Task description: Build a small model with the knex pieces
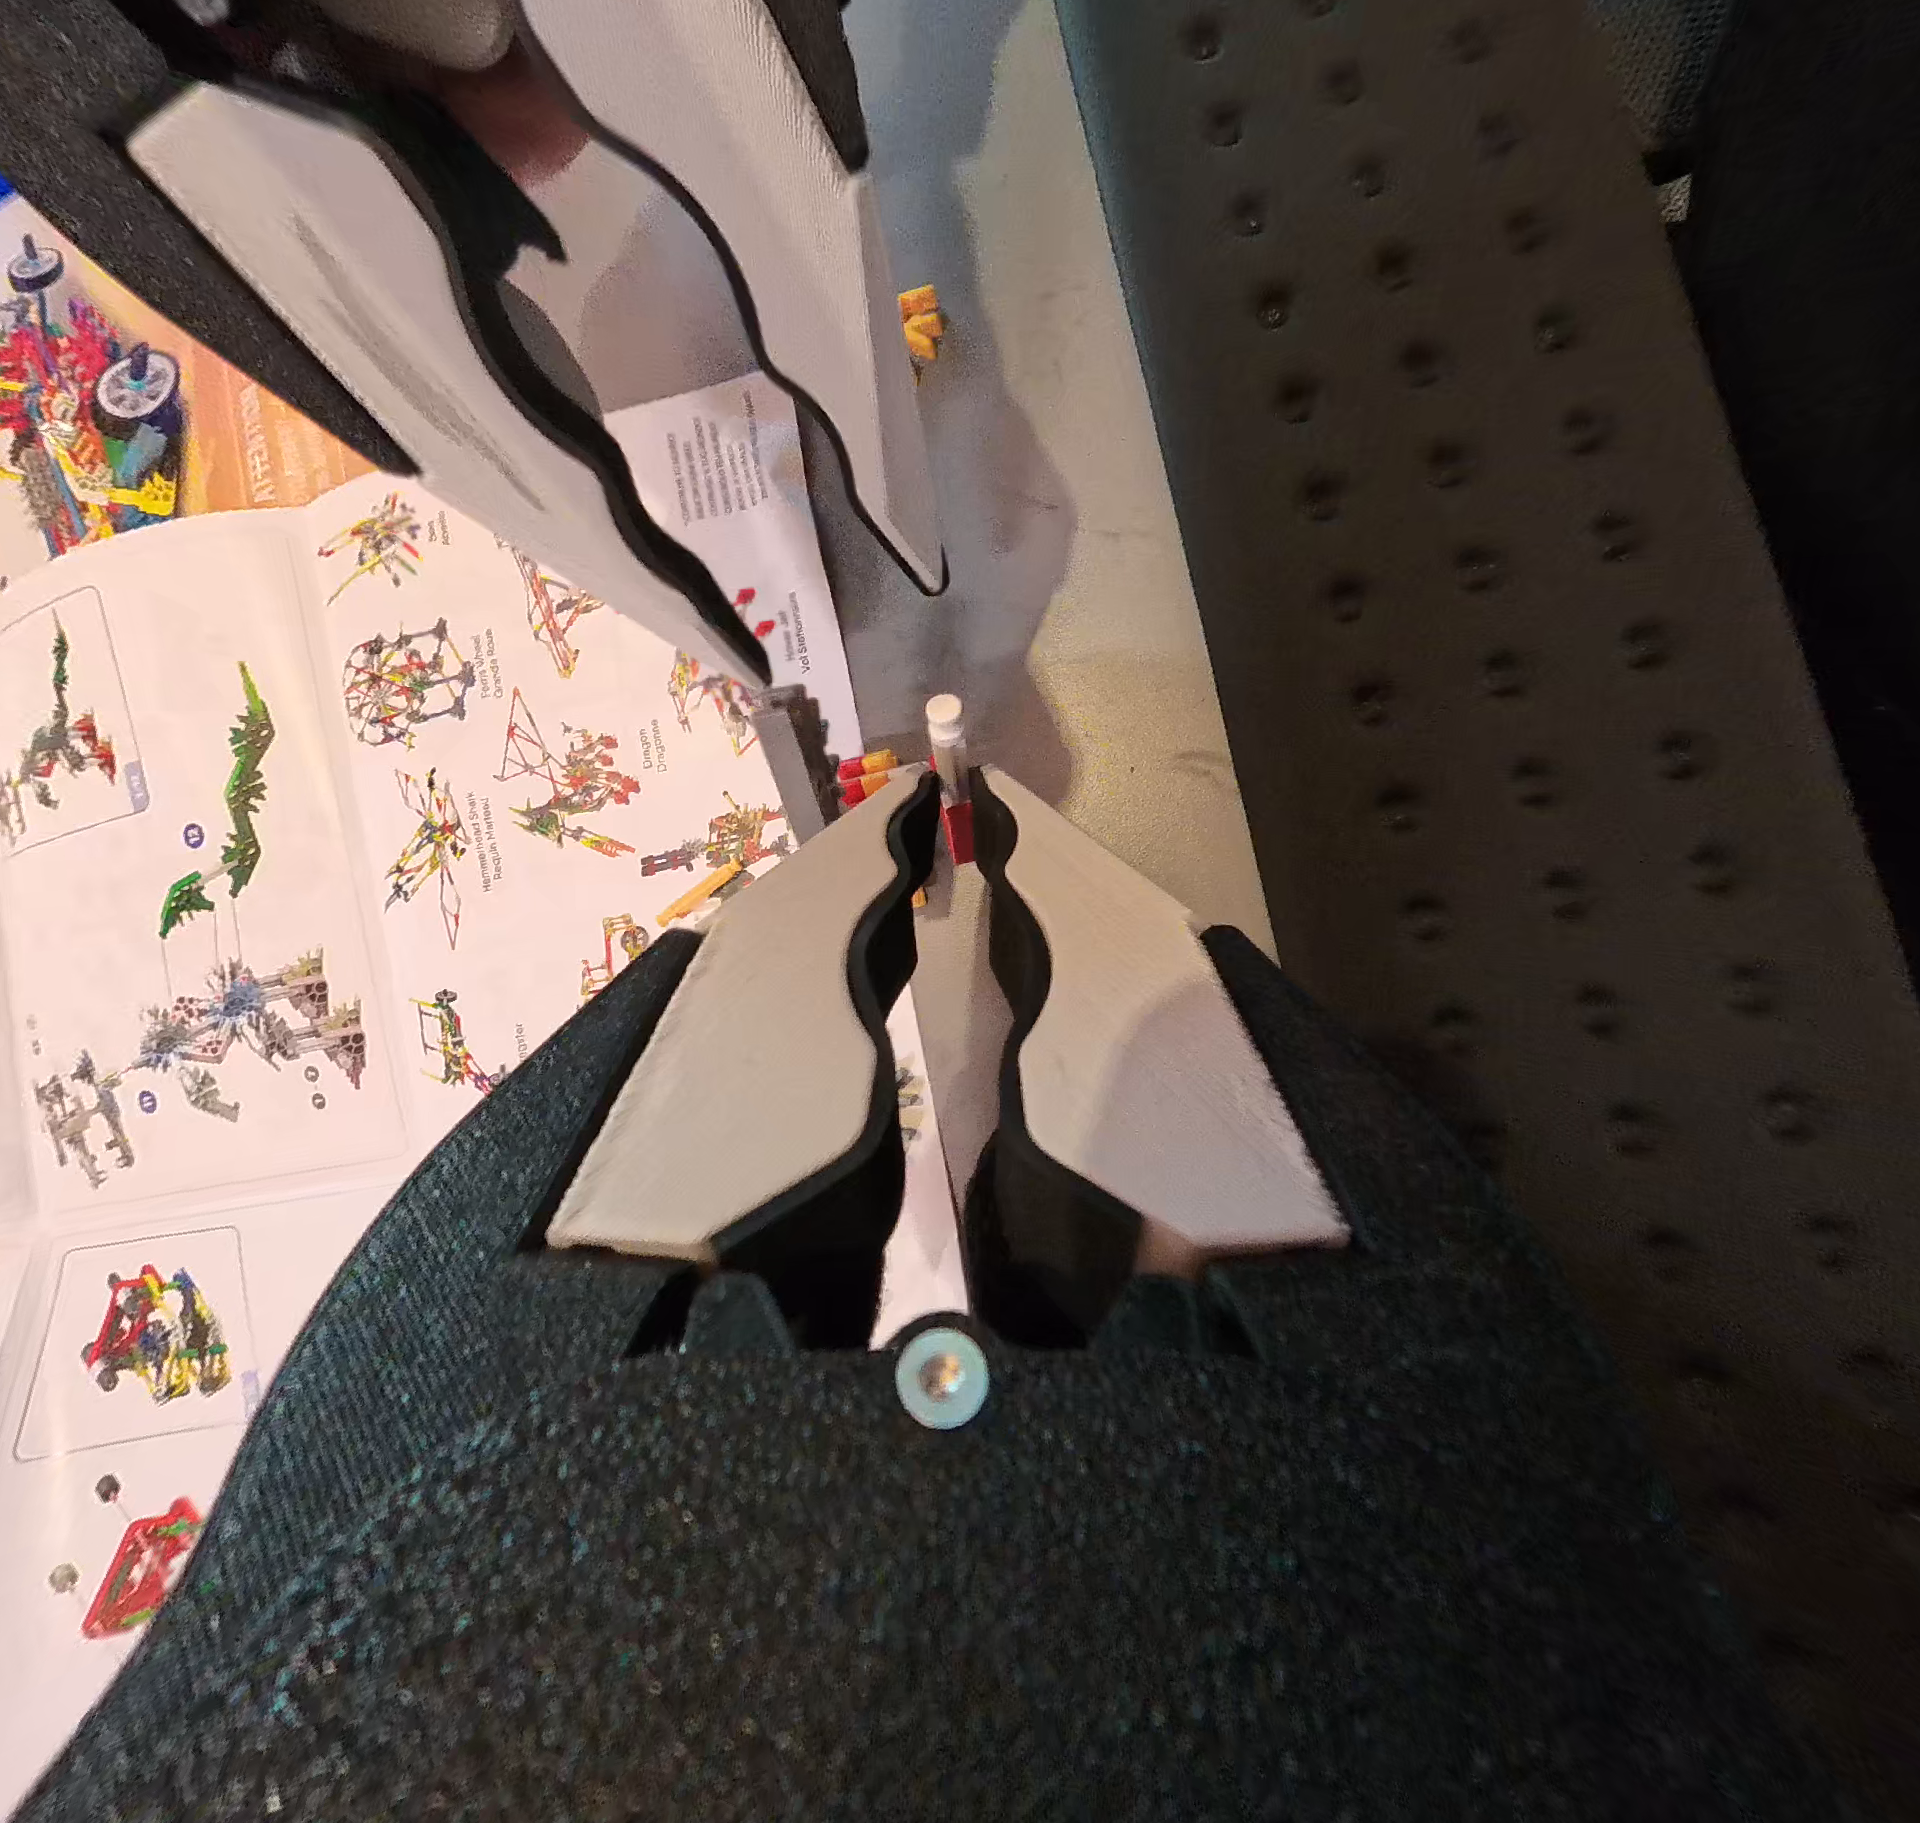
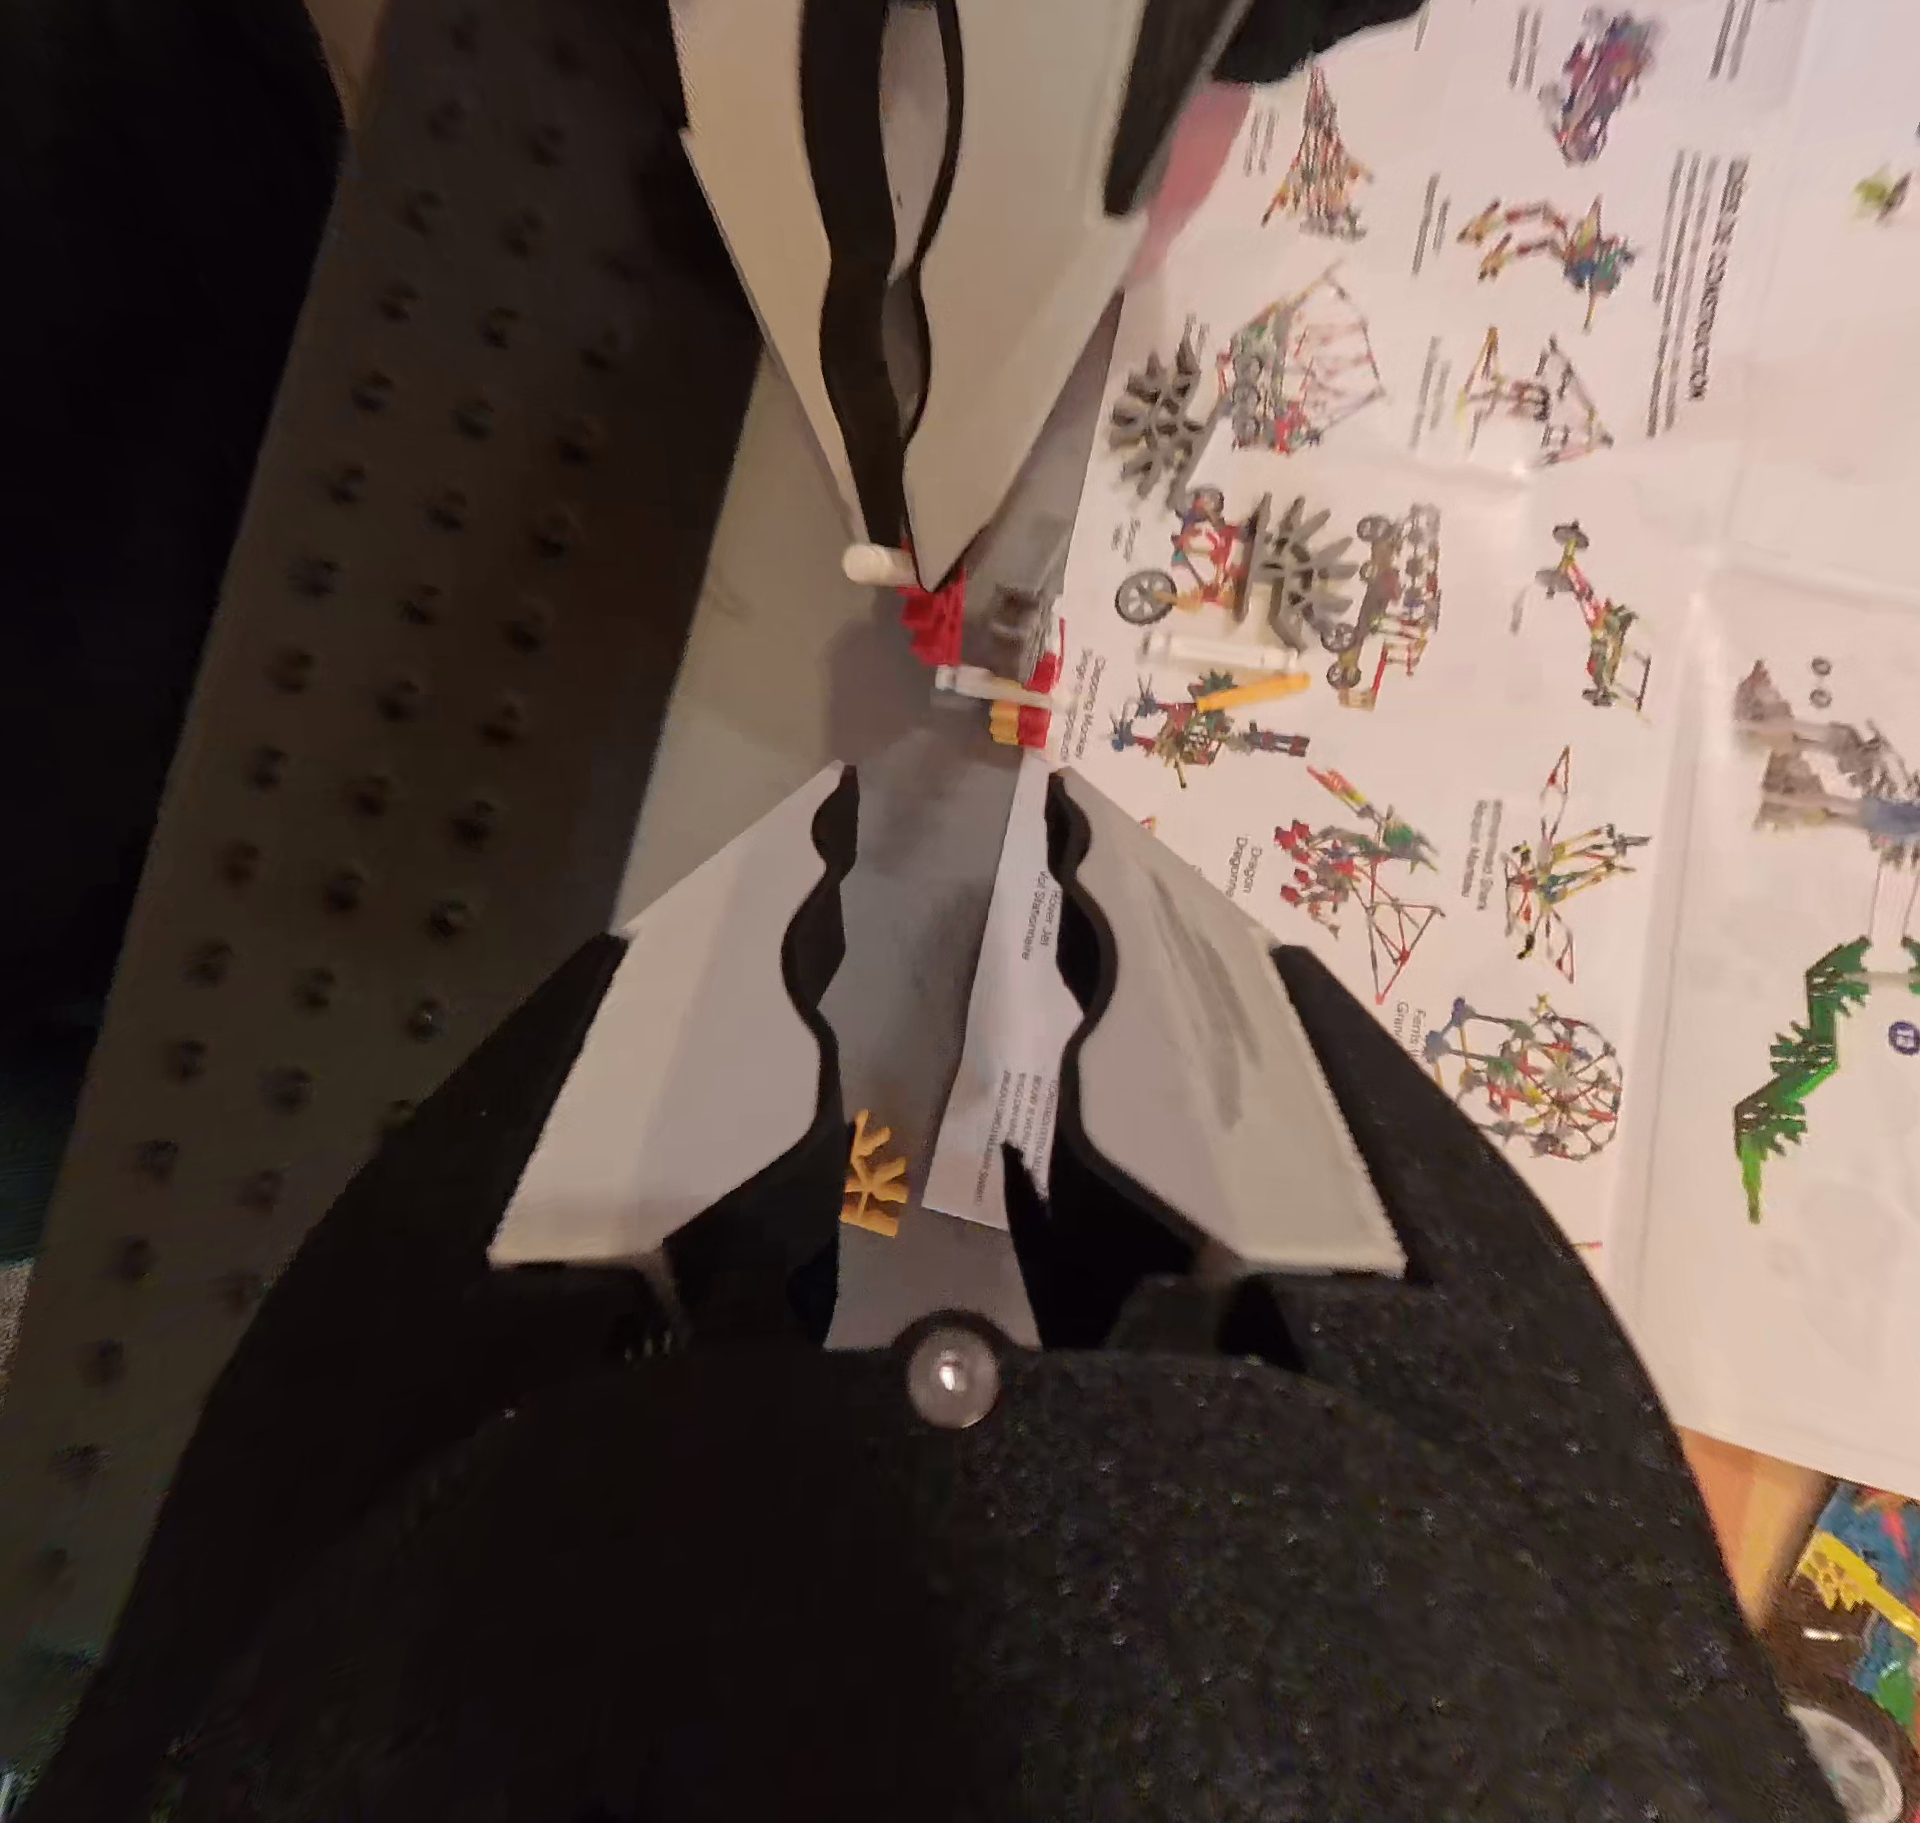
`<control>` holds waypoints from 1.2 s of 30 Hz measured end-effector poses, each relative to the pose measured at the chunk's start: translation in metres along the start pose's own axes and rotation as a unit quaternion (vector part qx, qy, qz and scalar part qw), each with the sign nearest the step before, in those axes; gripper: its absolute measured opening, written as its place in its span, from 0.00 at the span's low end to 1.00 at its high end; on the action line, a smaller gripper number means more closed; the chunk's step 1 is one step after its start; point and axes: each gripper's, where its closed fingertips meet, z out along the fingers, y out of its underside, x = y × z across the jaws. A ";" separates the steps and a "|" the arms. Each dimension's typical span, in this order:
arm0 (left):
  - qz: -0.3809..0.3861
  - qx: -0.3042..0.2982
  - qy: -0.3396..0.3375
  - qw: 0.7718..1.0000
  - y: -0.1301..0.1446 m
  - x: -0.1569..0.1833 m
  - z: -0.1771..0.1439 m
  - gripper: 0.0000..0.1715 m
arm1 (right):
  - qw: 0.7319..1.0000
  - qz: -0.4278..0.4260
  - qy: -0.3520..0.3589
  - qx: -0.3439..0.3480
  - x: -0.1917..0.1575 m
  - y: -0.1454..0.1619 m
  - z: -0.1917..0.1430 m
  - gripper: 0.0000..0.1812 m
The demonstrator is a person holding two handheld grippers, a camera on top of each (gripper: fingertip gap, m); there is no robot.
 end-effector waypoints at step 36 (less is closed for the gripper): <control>-0.038 -0.015 0.007 0.999 0.018 -0.004 0.012 0.06 | 0.998 -0.006 0.057 0.006 0.014 0.001 0.041 0.16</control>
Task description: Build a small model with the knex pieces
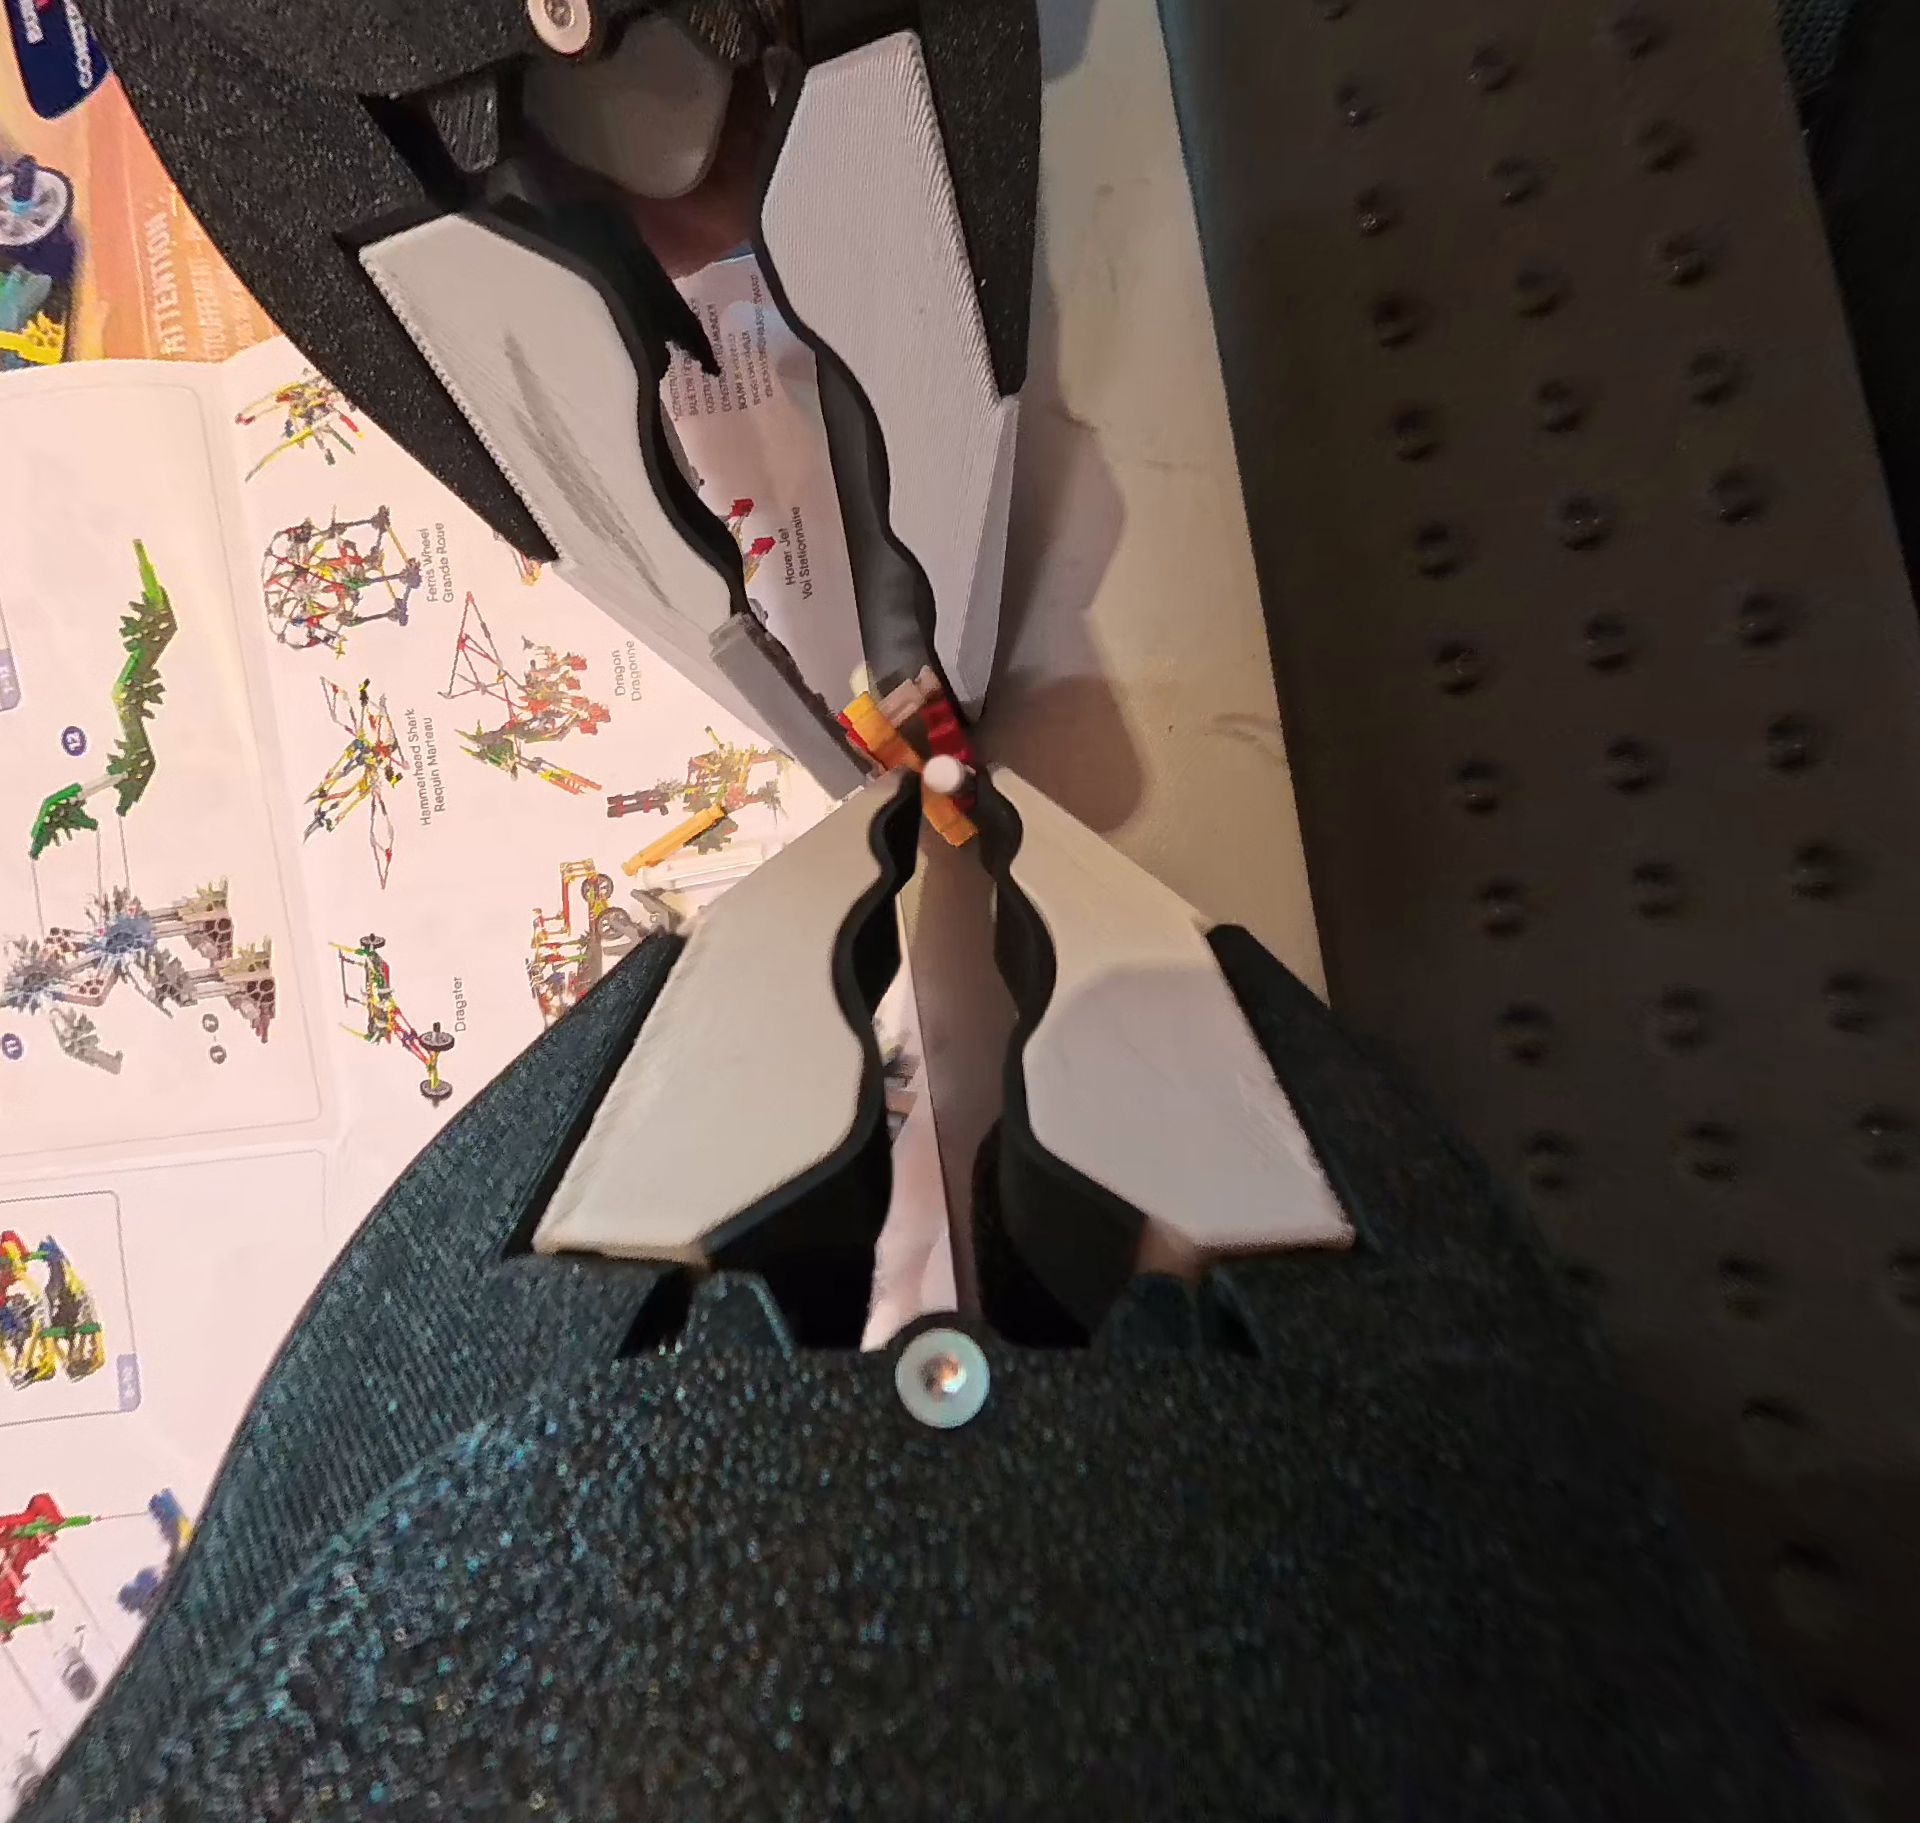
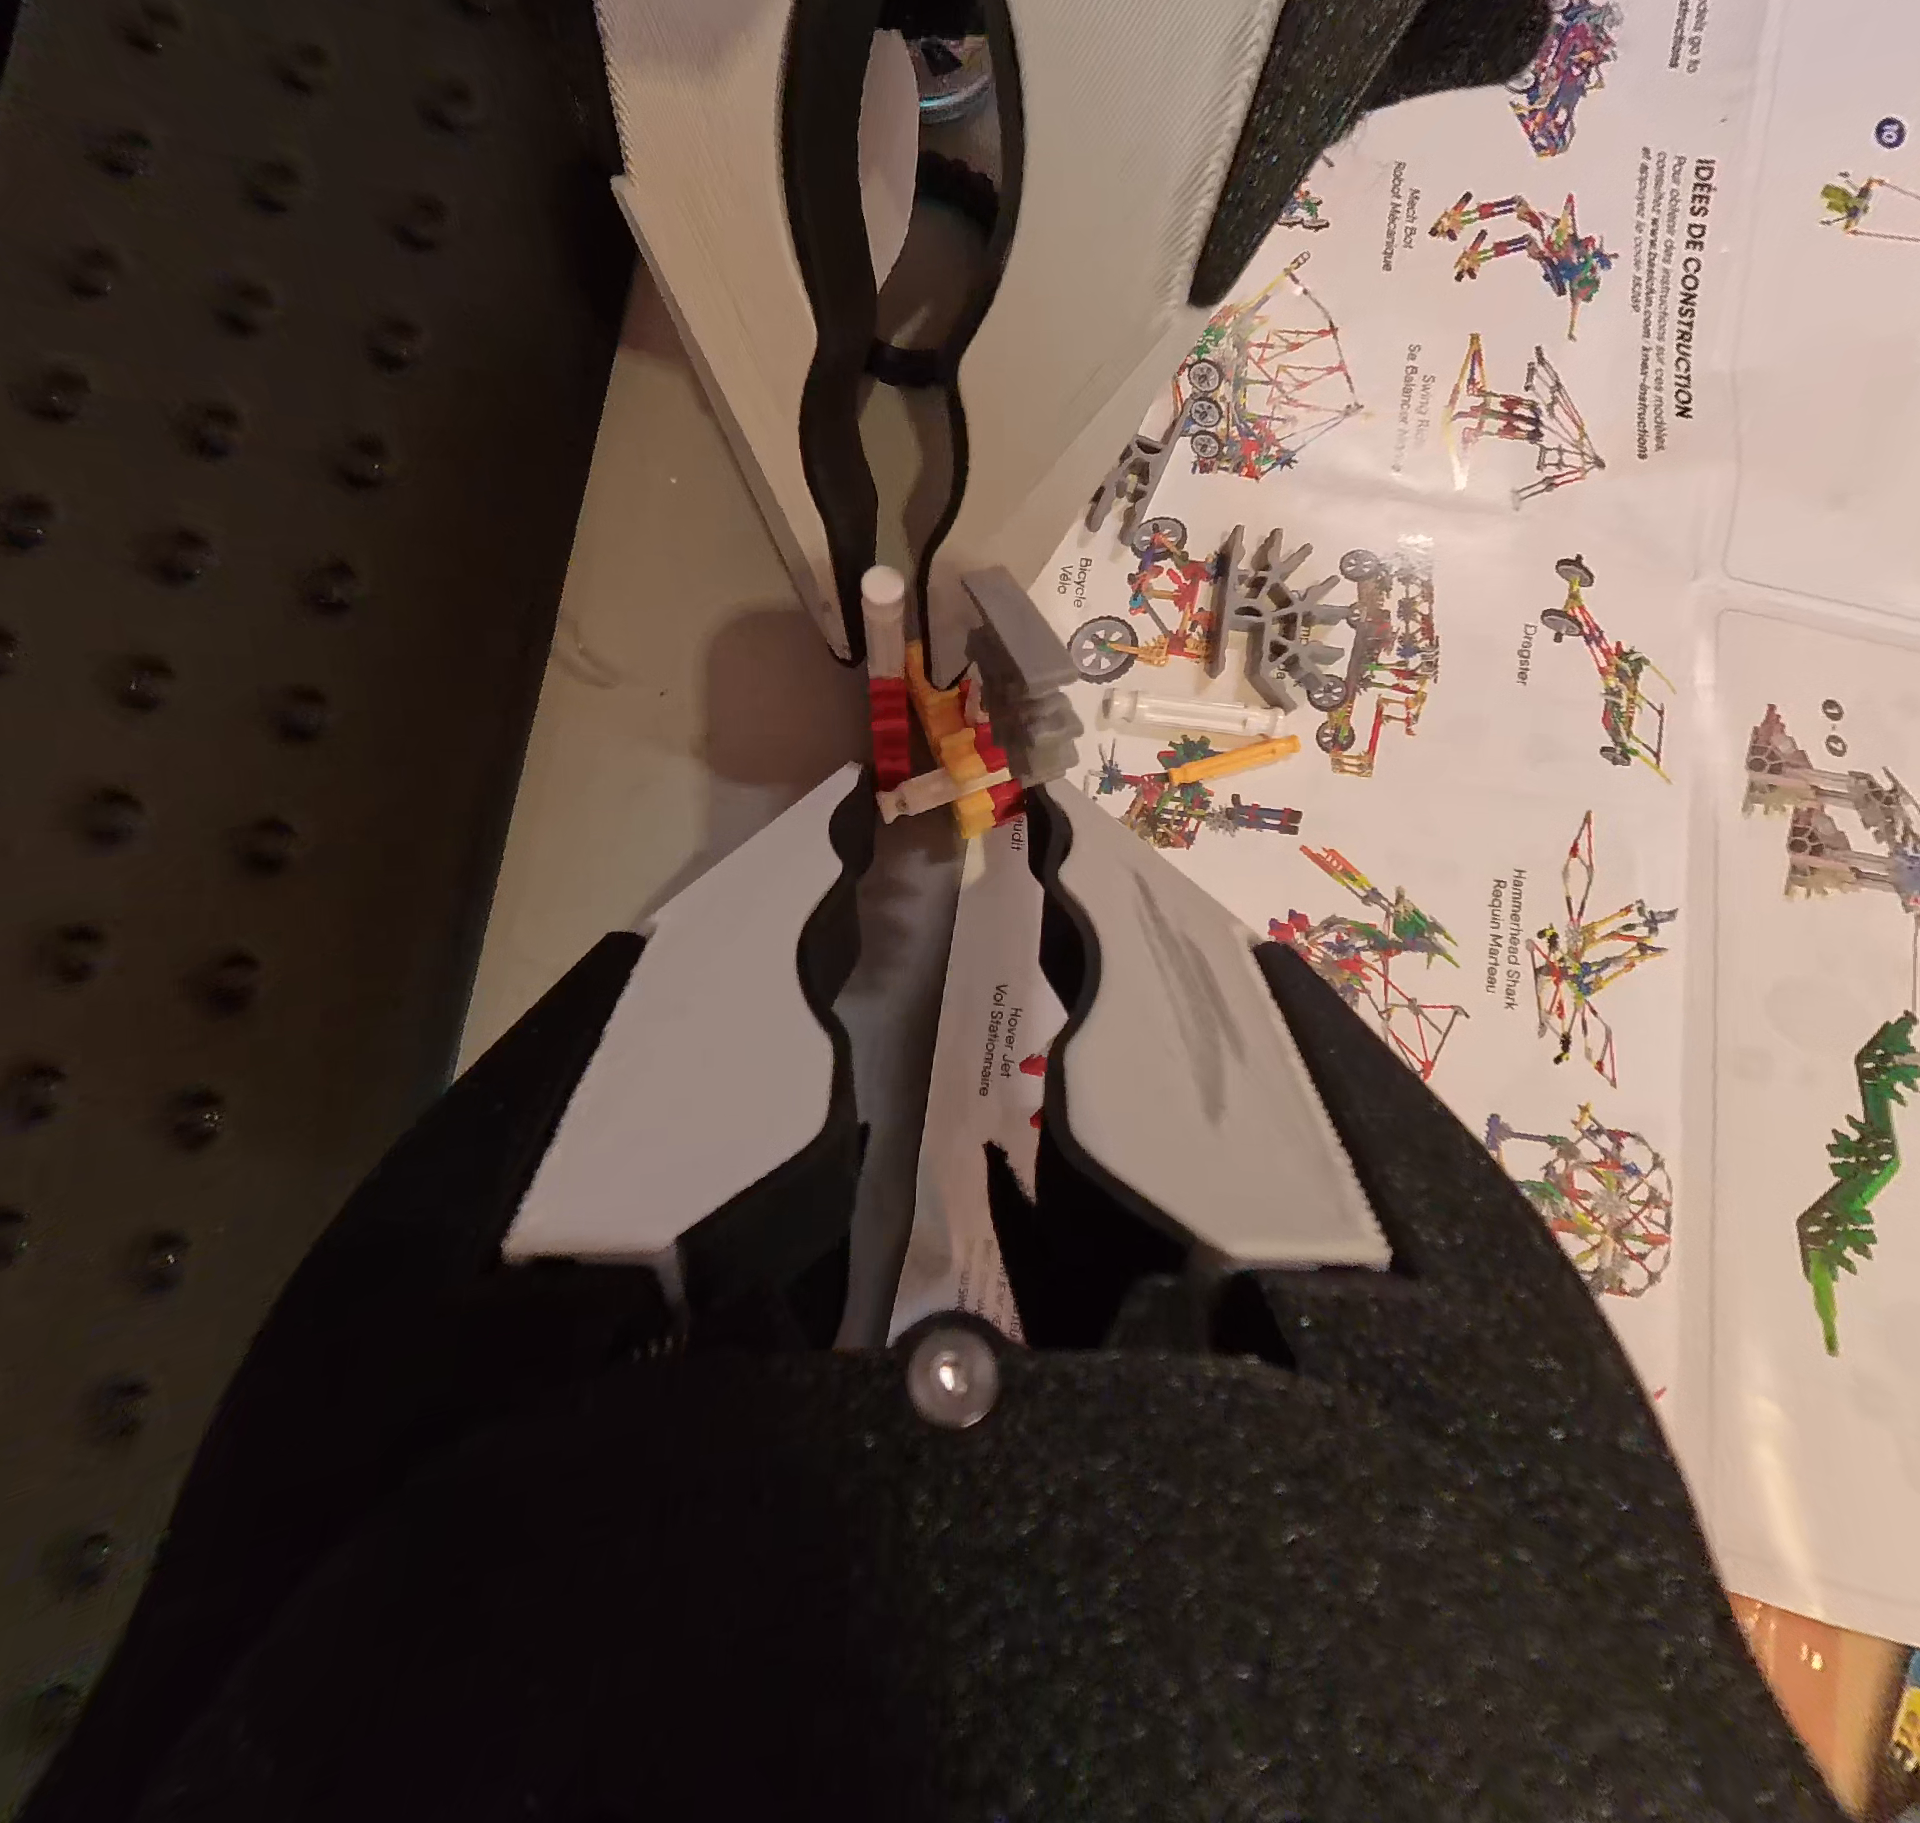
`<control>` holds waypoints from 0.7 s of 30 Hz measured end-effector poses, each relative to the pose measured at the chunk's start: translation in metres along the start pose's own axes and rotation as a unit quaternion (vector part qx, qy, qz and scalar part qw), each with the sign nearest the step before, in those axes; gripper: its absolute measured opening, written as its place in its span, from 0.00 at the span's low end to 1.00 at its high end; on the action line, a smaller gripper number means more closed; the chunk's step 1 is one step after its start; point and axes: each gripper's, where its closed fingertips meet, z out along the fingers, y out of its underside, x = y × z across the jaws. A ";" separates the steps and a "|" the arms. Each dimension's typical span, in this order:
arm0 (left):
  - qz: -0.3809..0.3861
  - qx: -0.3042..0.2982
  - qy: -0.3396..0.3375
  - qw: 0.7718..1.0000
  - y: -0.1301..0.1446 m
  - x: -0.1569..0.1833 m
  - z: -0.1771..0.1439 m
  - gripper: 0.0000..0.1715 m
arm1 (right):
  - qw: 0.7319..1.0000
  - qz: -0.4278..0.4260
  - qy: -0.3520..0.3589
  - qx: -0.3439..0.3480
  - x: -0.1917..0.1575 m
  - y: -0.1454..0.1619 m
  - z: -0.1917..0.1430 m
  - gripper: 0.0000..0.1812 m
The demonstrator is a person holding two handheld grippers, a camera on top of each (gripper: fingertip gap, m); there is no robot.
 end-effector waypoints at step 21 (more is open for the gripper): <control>0.002 -0.069 -0.027 0.997 0.024 -0.012 -0.006 0.07 | 1.000 0.024 -0.013 -0.016 0.002 0.007 -0.003 0.16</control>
